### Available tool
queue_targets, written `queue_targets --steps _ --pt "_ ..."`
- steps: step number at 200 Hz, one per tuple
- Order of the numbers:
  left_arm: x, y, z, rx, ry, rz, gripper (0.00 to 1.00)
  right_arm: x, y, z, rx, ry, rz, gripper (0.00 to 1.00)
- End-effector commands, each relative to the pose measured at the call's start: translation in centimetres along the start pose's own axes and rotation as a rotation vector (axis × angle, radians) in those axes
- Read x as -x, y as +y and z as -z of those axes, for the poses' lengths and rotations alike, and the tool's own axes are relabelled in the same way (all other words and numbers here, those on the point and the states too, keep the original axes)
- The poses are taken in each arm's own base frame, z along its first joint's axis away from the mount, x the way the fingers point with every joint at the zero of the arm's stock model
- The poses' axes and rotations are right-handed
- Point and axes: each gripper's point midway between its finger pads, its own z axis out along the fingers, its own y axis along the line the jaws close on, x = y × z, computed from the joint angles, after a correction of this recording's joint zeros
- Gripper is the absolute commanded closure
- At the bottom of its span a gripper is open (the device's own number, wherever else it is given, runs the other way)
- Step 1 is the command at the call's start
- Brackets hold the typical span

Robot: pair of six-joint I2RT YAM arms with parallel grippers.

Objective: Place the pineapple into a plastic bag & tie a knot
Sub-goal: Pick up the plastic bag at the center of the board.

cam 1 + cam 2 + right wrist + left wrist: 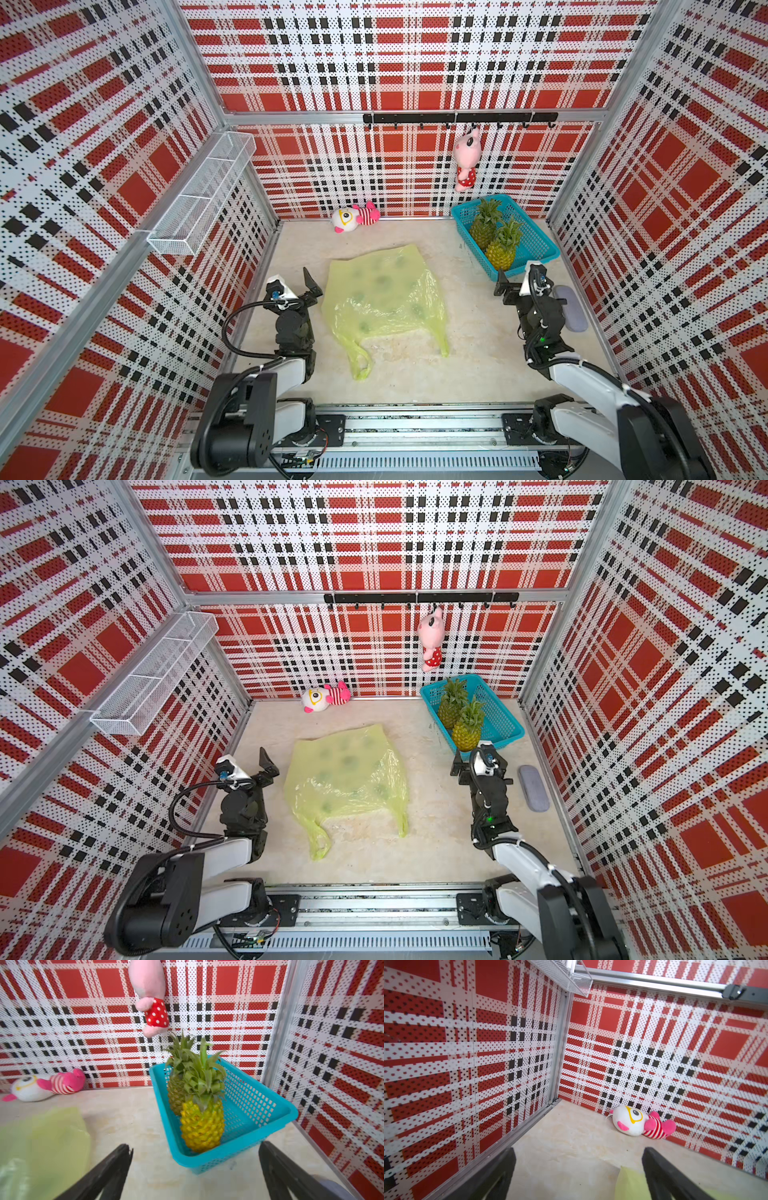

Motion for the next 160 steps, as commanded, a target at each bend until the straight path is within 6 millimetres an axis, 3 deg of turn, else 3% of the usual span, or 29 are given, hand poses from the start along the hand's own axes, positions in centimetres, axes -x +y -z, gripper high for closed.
queue_targets --steps 1,31,62,96,136,148,160 --pt "-0.2 0.2 -1.7 0.096 0.146 0.073 0.02 -3.9 1.1 1.7 -0.002 0.310 -0.021 0.00" --pt "1.7 -2.2 -2.8 0.019 0.190 0.174 0.02 -5.3 6.0 3.2 0.126 0.518 -0.054 0.00" --pt "2.5 -5.4 -2.5 -0.133 0.217 0.186 0.02 -9.0 12.1 5.0 0.277 0.749 -0.001 0.00" --pt "2.8 -7.1 -2.0 -0.193 0.225 0.162 0.02 -13.0 17.9 7.6 0.389 0.909 0.025 0.06" --pt "2.5 -7.9 -1.7 -0.222 0.237 0.100 0.02 -18.5 20.5 11.2 0.431 1.113 -0.016 0.16" --pt "2.4 -8.2 -1.6 -0.230 0.242 0.090 0.02 -19.5 20.7 12.0 0.444 1.152 -0.048 0.24" --pt "2.4 -8.7 -1.5 -0.245 0.243 0.076 0.02 -19.8 20.8 12.2 0.449 1.160 -0.070 0.39"
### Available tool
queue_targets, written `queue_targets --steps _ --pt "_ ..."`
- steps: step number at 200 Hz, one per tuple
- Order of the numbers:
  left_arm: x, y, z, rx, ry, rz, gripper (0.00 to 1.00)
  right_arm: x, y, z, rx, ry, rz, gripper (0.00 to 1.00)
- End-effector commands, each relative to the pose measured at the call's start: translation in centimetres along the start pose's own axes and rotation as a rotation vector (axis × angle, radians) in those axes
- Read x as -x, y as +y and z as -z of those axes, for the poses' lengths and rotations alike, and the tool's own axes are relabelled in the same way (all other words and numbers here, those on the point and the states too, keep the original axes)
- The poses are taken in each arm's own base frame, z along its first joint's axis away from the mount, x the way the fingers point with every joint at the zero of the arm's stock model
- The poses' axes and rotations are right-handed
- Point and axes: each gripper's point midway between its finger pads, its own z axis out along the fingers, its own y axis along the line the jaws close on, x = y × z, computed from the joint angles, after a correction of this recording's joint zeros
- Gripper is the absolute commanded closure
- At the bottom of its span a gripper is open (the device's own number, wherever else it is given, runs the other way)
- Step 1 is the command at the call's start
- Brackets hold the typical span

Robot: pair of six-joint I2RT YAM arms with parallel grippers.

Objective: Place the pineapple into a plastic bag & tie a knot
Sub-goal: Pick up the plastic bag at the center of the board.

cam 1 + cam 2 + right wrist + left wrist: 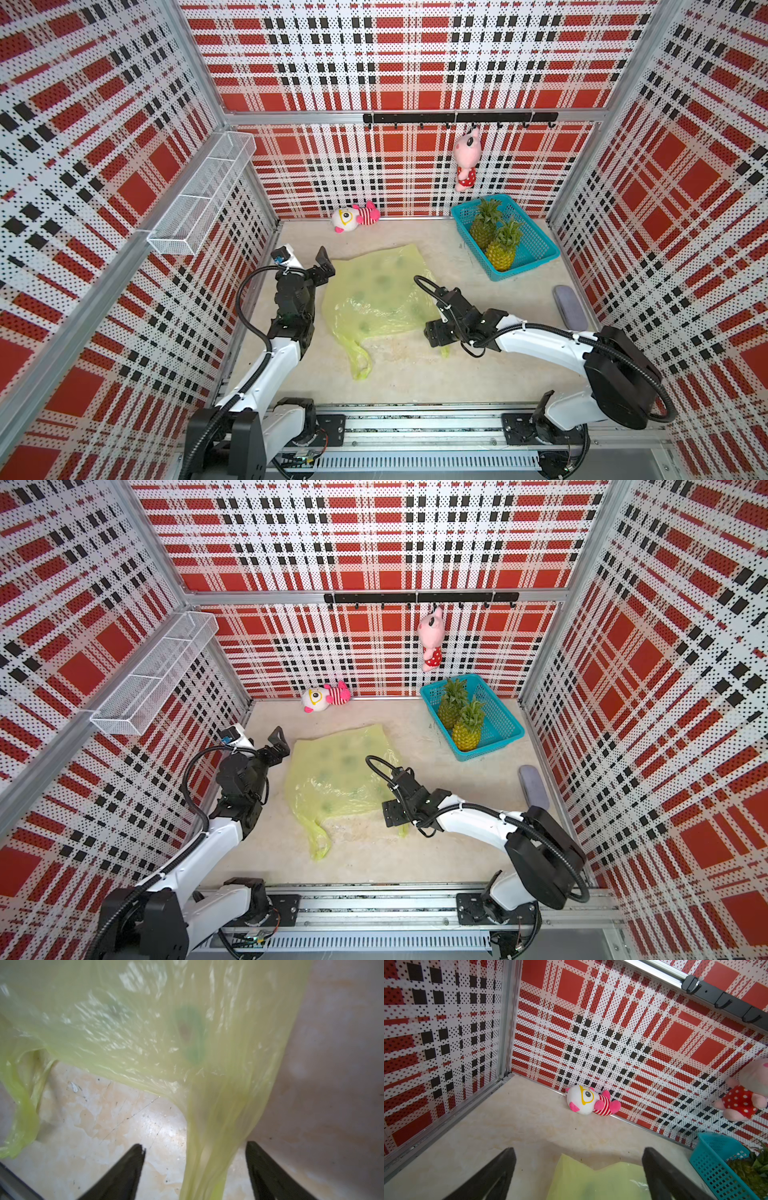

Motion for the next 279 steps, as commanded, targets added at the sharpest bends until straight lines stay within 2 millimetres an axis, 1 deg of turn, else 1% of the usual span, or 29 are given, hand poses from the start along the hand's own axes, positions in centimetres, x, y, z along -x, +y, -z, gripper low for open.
queue_targets --steps 1,11,15,20,28,30,44,62,78,83,87,89,93,112,128,136,150,162,176,203,204,208,223,238,257,272,279 --pt "1.1 -1.6 0.2 -0.045 -0.011 -0.044 0.02 -1.7 0.6 -0.6 0.055 0.055 -0.086 0.41" --pt "0.9 -2.0 0.2 -0.056 -0.005 -0.055 0.02 -1.4 0.9 -0.5 0.070 0.041 -0.087 0.58" --pt "0.9 -2.4 0.2 -0.067 -0.001 -0.058 0.02 -1.1 1.0 -0.3 0.077 0.031 -0.090 0.69" --pt "1.0 -2.8 0.2 -0.083 0.001 -0.065 0.02 -0.6 1.3 -0.1 0.099 0.022 -0.094 0.80" --pt "1.0 -3.8 0.4 -0.119 0.007 -0.073 0.02 0.7 2.1 0.6 0.158 -0.004 -0.106 0.97" --pt "1.0 -4.0 0.4 -0.128 0.008 -0.076 0.02 1.1 2.2 0.8 0.168 -0.014 -0.113 1.00" --pt "1.2 -5.6 0.6 -0.193 0.016 -0.090 0.02 4.6 3.0 2.7 0.267 -0.099 -0.144 1.00" --pt "1.2 -8.0 1.1 -0.298 0.026 -0.138 0.02 10.0 3.6 5.7 0.413 -0.220 -0.175 1.00" --pt "0.9 -10.7 1.9 -0.401 0.039 -0.209 0.02 13.6 3.7 8.0 0.503 -0.279 -0.190 1.00" --pt "0.6 -11.5 2.1 -0.428 0.049 -0.232 0.02 14.4 3.8 8.5 0.523 -0.289 -0.190 1.00" --pt "0.5 -11.6 2.1 -0.434 0.055 -0.254 0.02 15.1 3.7 8.9 0.536 -0.298 -0.190 1.00" --pt "0.2 -12.7 2.5 -0.463 0.062 -0.264 0.02 15.4 3.8 9.1 0.543 -0.301 -0.189 1.00" --pt "0.0 -13.5 2.8 -0.489 0.066 -0.287 0.02 16.0 3.9 9.5 0.554 -0.310 -0.188 1.00" --pt "-1.5 -16.5 3.9 -0.566 0.102 -0.411 0.02 18.4 3.8 10.9 0.578 -0.342 -0.179 1.00" --pt "-3.8 -18.2 4.4 -0.590 0.141 -0.517 0.02 20.3 3.7 11.9 0.606 -0.365 -0.184 1.00" --pt "-4.9 -18.7 4.5 -0.596 0.160 -0.555 0.02 21.0 3.7 12.3 0.624 -0.374 -0.193 1.00" --pt "-6.4 -19.0 4.3 -0.587 0.182 -0.584 0.02 22.1 3.7 12.8 0.645 -0.386 -0.195 1.00" --pt "-7.1 -19.7 4.1 -0.578 0.193 -0.601 0.02 22.9 3.6 13.2 0.653 -0.396 -0.210 1.00" --pt "-8.2 -20.5 4.5 -0.553 0.194 -0.646 0.02 23.5 3.8 13.5 0.673 -0.395 -0.228 1.00" --pt "-9.4 -20.7 4.9 -0.492 0.163 -0.671 0.02 24.0 4.0 13.5 0.702 -0.392 -0.271 1.00" --pt "-9.2 -20.8 4.9 -0.489 0.152 -0.665 0.02 24.0 4.0 13.5 0.703 -0.391 -0.272 1.00" --pt "-9.3 -20.8 4.9 -0.482 0.143 -0.662 0.02 24.1 4.1 13.5 0.707 -0.392 -0.276 1.00" --pt "-9.6 -20.3 4.6 -0.421 0.103 -0.660 0.02 24.2 4.1 13.6 0.720 -0.392 -0.301 1.00" --pt "-10.7 -19.4 3.9 -0.330 0.093 -0.719 0.02 24.3 4.0 13.5 0.728 -0.388 -0.320 1.00" --pt "-10.7 -18.3 3.3 -0.186 0.050 -0.779 0.02 24.1 3.6 13.3 0.732 -0.378 -0.353 1.00" --pt "-11.2 -18.2 3.4 -0.162 0.033 -0.807 0.02 23.9 3.1 12.9 0.733 -0.370 -0.387 1.00" --pt "-11.5 -17.8 3.4 -0.147 0.031 -0.813 0.02 23.9 3.0 12.9 0.737 -0.370 -0.396 1.00"
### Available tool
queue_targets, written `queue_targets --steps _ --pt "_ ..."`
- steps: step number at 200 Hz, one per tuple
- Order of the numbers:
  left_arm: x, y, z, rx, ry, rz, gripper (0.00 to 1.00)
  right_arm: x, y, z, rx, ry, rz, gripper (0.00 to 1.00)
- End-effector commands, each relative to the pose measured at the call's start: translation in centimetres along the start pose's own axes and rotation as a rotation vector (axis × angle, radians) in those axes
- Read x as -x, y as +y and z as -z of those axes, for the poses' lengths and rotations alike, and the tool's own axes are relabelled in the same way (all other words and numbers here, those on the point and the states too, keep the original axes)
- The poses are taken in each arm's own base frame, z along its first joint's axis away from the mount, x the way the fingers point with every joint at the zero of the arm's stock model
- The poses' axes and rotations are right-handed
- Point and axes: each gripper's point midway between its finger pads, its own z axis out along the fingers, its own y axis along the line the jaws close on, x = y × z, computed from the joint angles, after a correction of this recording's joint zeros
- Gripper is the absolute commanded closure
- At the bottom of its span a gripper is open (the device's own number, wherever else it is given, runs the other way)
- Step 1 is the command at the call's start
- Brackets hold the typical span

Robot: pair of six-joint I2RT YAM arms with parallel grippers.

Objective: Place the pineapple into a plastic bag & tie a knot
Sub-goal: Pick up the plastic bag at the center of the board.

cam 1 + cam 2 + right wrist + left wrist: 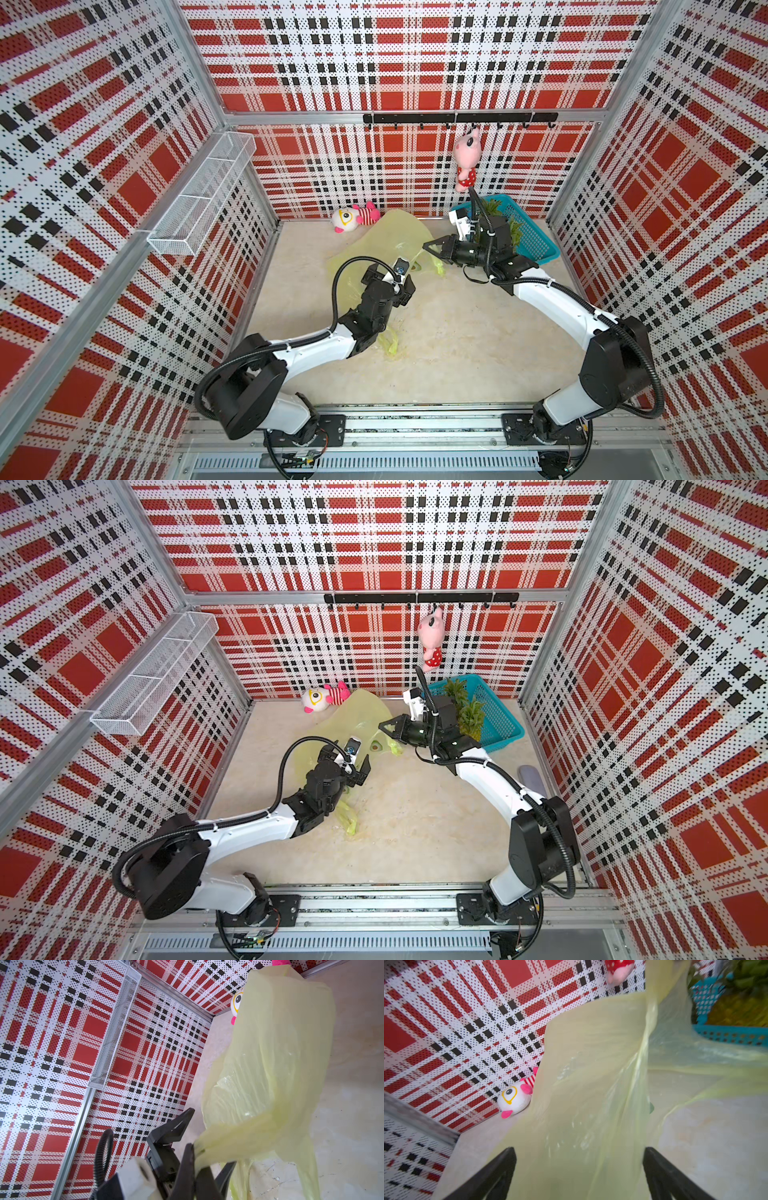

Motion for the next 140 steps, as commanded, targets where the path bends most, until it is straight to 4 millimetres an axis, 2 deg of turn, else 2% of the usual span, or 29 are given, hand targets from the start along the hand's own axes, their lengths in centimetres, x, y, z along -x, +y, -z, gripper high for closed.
queue_targets --steps 1,6,29,41,54,78,103,116,127,136,140 --pt "0.4 2.3 0.4 0.176 -0.030 -0.018 0.01 0.4 -0.7 0.1 0.016 -0.018 -0.056 1.00" --pt "0.1 2.5 0.5 0.195 -0.024 -0.022 0.00 0.5 -0.9 0.2 0.013 -0.019 -0.062 1.00" --pt "-0.7 4.4 0.8 0.295 -0.002 -0.018 0.09 0.7 -2.0 0.5 -0.014 -0.027 -0.087 1.00" --pt "-0.3 4.9 1.1 0.305 -0.010 -0.012 0.12 0.8 -2.6 0.7 -0.028 -0.029 -0.098 1.00" --pt "0.5 5.0 1.6 0.283 -0.031 0.009 0.22 0.9 -3.4 0.8 -0.045 -0.030 -0.102 1.00" --pt "1.2 5.0 1.8 0.209 -0.054 0.064 0.50 1.1 -4.3 0.8 -0.074 -0.021 -0.068 1.00" --pt "1.2 5.9 0.6 0.160 -0.038 0.126 0.99 1.1 -5.0 0.1 -0.129 0.051 0.013 1.00" --pt "1.3 6.1 0.0 0.141 -0.026 0.141 1.00 1.4 -5.2 -0.1 -0.148 0.070 0.064 1.00" --pt "1.7 6.2 -0.5 0.114 -0.021 0.154 1.00 2.1 -5.9 0.0 -0.199 0.069 0.116 0.80" --pt "2.2 6.3 -1.1 0.074 -0.010 0.182 1.00 3.3 -6.7 0.5 -0.264 0.052 0.161 0.50" --pt "2.4 6.4 -1.4 0.055 -0.006 0.199 1.00 3.9 -6.9 0.8 -0.292 0.039 0.192 0.40"
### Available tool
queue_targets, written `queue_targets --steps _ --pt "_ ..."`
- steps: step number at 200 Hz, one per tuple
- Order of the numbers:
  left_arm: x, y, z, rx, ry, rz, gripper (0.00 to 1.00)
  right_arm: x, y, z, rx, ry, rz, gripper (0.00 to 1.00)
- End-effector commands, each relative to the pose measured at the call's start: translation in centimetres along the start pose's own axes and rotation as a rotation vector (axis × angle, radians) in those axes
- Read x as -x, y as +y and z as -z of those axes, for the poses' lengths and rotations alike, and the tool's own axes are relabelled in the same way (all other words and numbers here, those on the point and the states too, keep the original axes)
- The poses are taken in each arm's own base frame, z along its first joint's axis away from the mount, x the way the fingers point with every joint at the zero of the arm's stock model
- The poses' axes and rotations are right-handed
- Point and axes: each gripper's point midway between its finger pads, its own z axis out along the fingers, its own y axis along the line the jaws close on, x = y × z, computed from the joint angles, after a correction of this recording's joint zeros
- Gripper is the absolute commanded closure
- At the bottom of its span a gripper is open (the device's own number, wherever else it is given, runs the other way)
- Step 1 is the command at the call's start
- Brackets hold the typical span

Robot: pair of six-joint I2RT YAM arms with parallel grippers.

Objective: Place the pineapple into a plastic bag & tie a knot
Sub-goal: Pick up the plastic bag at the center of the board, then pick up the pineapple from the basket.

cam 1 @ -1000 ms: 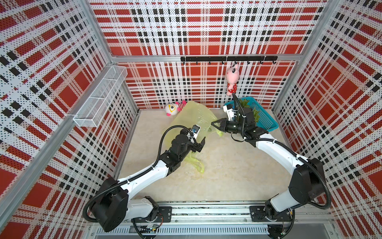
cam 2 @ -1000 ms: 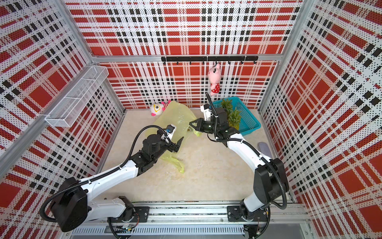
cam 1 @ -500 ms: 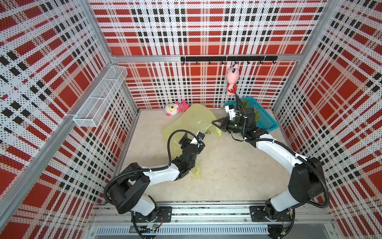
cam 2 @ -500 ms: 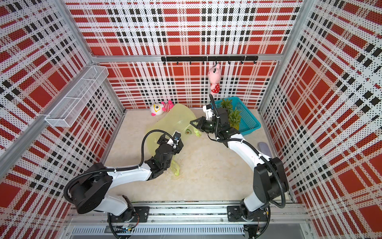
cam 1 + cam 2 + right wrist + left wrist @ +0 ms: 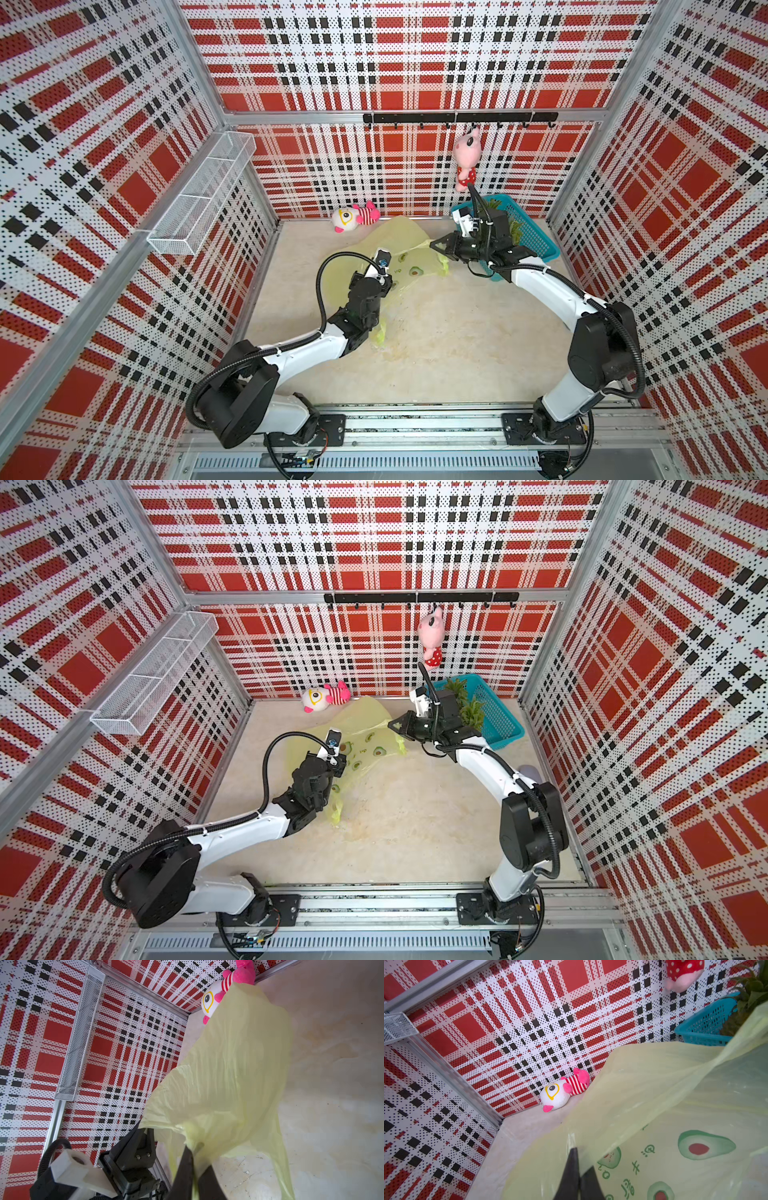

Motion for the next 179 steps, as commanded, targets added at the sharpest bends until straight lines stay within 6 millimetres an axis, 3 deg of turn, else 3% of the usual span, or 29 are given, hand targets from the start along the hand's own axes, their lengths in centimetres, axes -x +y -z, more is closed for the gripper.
queue_targets --steps 1,15,30,61,91,102,129,159,179 --pt "1.4 -0.7 -1.3 -0.115 0.027 0.088 1.00 2.1 -2.1 1.2 -0.157 -0.023 0.161 0.38" --pt "1.9 -0.8 -2.1 -0.151 0.054 0.119 1.00 4.9 -2.9 3.0 -0.264 -0.096 0.229 0.16" --pt "2.3 -1.0 -3.0 -0.201 0.098 0.143 1.00 8.1 -4.1 6.1 -0.387 -0.199 0.256 0.05" --pt "2.2 -1.9 -4.0 -0.253 0.188 0.134 1.00 12.1 -7.1 13.6 -0.589 -0.377 0.244 0.01" --pt "2.3 -2.4 -4.3 -0.289 0.202 0.138 1.00 13.4 -12.2 18.6 -0.801 -0.442 0.190 0.01" --pt "2.4 -2.9 -4.2 -0.318 0.200 0.137 1.00 13.7 -13.6 19.3 -0.843 -0.439 0.176 0.01" --pt "1.6 -4.1 -4.5 -0.361 0.228 0.124 1.00 14.4 -16.5 18.8 -0.933 -0.371 0.188 0.01" --pt "0.1 -5.2 -4.7 -0.391 0.274 0.106 1.00 15.1 -19.6 16.6 -0.967 -0.283 0.190 0.02" --pt "-0.5 -5.6 -4.8 -0.396 0.291 0.100 1.00 14.9 -21.2 15.4 -0.975 -0.244 0.169 0.09"
